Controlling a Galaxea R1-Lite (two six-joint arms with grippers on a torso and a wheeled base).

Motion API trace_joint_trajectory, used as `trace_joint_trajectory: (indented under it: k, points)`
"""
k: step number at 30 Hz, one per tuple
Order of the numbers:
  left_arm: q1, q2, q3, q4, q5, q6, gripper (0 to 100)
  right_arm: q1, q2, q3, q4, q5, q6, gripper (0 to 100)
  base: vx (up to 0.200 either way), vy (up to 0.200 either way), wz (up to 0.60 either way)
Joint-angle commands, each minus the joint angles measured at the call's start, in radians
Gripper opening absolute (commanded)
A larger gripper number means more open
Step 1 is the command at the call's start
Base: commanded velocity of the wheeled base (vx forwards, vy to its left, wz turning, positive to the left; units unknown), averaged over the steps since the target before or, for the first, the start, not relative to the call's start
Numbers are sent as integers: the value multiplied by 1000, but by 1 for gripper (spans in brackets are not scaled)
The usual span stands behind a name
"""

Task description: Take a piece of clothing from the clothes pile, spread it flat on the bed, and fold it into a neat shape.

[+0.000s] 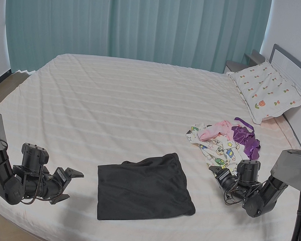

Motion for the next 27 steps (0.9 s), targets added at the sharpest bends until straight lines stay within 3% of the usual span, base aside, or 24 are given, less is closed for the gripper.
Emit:
trace_joint_trajectory:
  k: [1, 4, 13, 22, 23, 27]
  points:
    - [1, 1, 0, 0, 17, -2, 100, 19, 7, 45, -26, 4, 1, 100, 0, 0, 0]
    - [-1, 3, 0, 0, 29, -4, 100, 24, 10, 56, -41, 4, 1, 100, 0, 0, 0]
    - [-1, 3, 0, 0, 29, -2, 100, 36, 10, 102, -96, 4, -5, 100, 200, 0, 0]
    - [-45, 20, -3, 0, 54, 9, 100, 38, 2, 108, -96, 4, -5, 100, 0, 0, 0]
    - [-70, 46, -29, -6, 115, 9, 100, 41, 0, 122, -99, 4, -5, 100, 0, 0, 0]
    - [-116, 117, -127, -25, 204, 18, 100, 53, 5, 131, -104, 2, -7, 100, 0, 0, 0]
